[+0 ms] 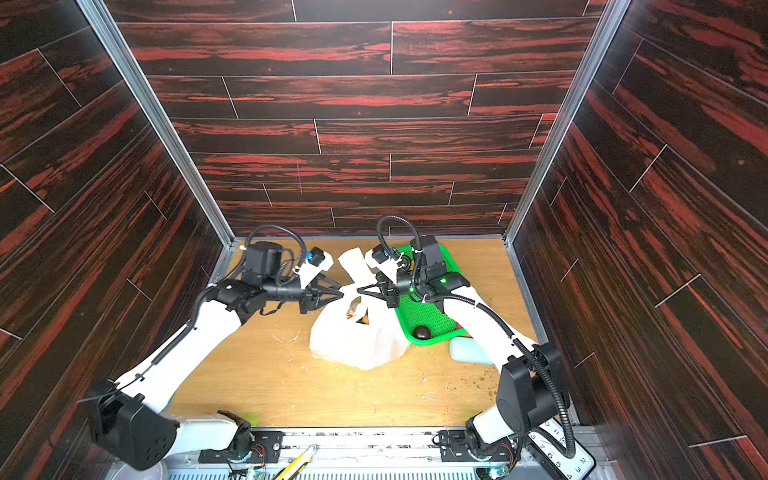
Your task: Place the fake fruits into the plastic bag and tie a complex knot
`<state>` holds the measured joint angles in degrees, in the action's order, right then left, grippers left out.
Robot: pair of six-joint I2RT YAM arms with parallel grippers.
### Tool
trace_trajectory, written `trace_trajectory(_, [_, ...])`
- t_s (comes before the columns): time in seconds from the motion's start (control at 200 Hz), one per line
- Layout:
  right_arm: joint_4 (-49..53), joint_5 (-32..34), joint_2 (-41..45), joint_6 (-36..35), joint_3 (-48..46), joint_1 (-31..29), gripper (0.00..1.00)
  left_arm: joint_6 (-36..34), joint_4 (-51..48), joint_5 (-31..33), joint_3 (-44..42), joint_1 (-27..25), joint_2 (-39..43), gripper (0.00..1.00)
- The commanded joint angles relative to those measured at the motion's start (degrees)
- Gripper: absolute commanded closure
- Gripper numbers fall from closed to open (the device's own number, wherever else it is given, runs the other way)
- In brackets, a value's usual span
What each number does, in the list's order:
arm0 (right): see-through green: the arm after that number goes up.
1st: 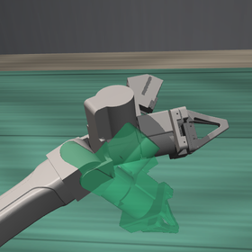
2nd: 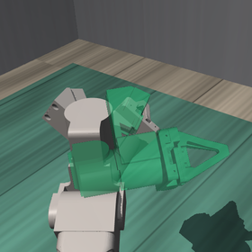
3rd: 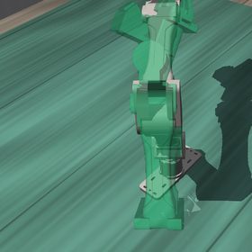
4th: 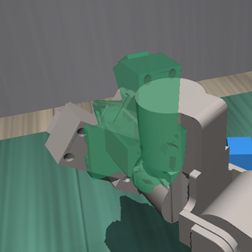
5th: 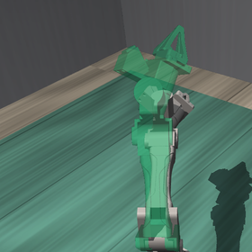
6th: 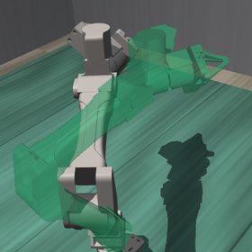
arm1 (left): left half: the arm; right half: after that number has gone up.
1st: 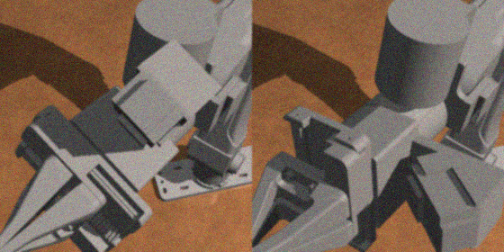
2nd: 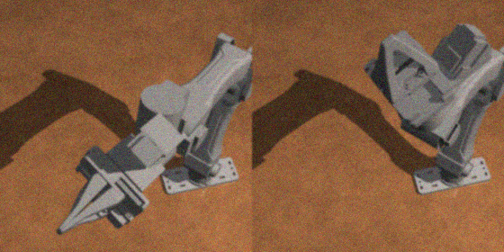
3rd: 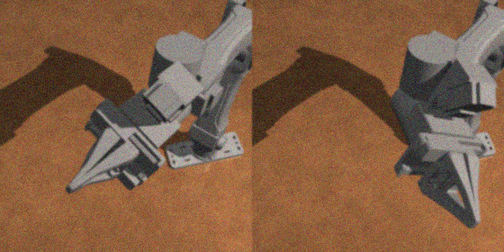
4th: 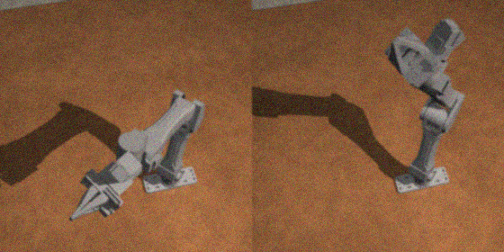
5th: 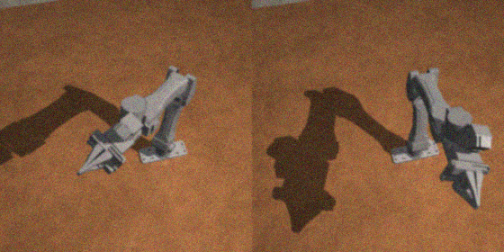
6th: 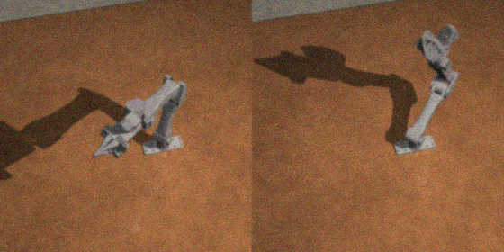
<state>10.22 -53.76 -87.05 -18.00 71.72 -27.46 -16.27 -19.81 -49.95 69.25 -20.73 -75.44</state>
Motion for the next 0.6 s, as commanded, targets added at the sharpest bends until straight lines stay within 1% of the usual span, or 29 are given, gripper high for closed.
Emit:
trace_trajectory(0.0, [-0.02, -0.91, 1.91, -1.07, -0.71, -0.05, 1.0, 8.38, 10.52, -2.47, -1.8, 2.12, 3.25, 0.59])
trace_trajectory(0.085, [-0.02, -0.99, 2.04, -1.06, -0.87, -0.05, 1.0, 15.73, 17.1, 1.91, -2.86, 4.11, 3.24, 0.55])
trace_trajectory(0.165, [-0.11, -1.16, 2.14, -1.05, -0.96, -0.05, 1.0, 22.36, 22.15, 4.76, -2.95, 5.89, 1.84, 0.54])
trace_trajectory(0.386, [-0.46, -1.42, 2.31, -0.9, -1.3, -0.15, 1.0, 33.16, 31.93, 9.03, -1.34, 6.93, -5.97, 0.51])
trace_trajectory(0.441, [-0.68, -1.61, 2.32, -0.89, -1.27, -0.2, 1.0, 36.59, 37.78, 7.81, -1.68, 6.94, -8.32, 0.5])
trace_trajectory(0.506, [-0.69, -2.05, 2.41, -0.89, -1.41, -0.31, 1.0, 42.29, 47.45, 4.45, -2.0, 6.8, -11.56, 0.48])
trace_trajectory(0.546, [-0.66, -2.31, 2.49, -0.96, -1.41, -0.3, 1.0, 45.42, 52.19, 2.18, -1.56, 6.68, -13.51, 0.45])
trace_trajectory(0.596, [-0.69, -2.33, 2.49, -0.94, -1.4, -0.31, 1.0, 49.17, 57.09, -0.57, -0.58, 6.27, -15.88, 0.45])
